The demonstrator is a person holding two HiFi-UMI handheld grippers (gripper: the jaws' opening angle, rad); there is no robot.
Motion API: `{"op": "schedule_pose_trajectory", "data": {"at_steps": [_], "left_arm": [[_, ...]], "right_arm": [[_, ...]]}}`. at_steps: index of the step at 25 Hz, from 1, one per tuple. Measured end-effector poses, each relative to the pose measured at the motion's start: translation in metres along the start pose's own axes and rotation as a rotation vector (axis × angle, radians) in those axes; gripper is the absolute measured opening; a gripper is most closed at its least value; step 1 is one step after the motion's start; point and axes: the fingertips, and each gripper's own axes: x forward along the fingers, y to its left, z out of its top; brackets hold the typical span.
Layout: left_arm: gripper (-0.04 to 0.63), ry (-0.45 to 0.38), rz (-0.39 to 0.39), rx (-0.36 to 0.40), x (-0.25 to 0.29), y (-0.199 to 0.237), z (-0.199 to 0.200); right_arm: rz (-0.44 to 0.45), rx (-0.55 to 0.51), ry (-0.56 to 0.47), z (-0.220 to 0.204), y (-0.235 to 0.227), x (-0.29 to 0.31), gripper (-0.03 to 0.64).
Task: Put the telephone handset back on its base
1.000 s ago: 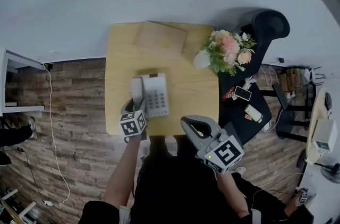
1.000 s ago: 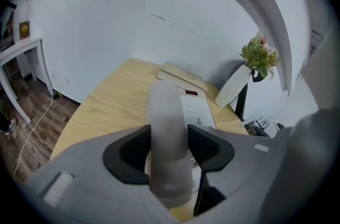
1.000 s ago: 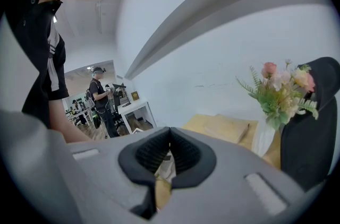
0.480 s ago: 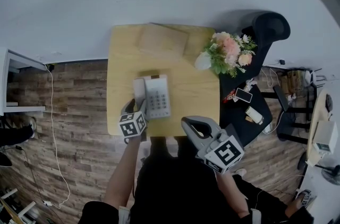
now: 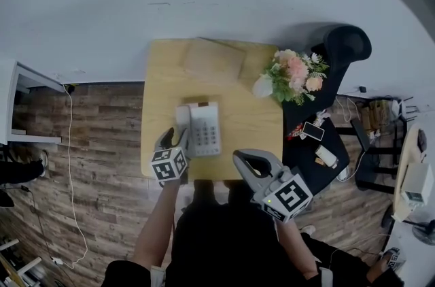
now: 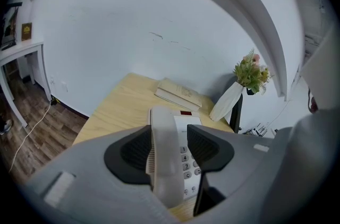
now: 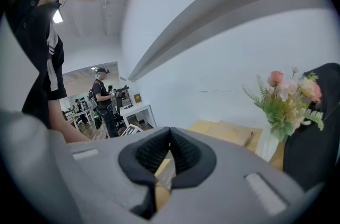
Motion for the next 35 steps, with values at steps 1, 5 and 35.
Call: {"op": "schedule_pose_trajectory", "data": {"at_steps": [1, 5, 35], "left_arm": [[0.218, -0.012, -0.002, 0.0, -0.003, -0.001, 0.004], [0.206, -0.056, -0.014, 0.006, -0.018, -0.007, 0.018], [0.072, -0.301, -0.141, 0.184, -0.128, -0.056, 0.111]], "right_arm": [[0.002, -0.002, -0.007, 0.002, 0.0, 0.0, 0.002], [0.007, -0.015, -0.026, 0.01, 0.001, 0.001, 0.002], [-0.003, -0.079, -0.084, 0.044, -0.002, 0.032, 0.002]]}}
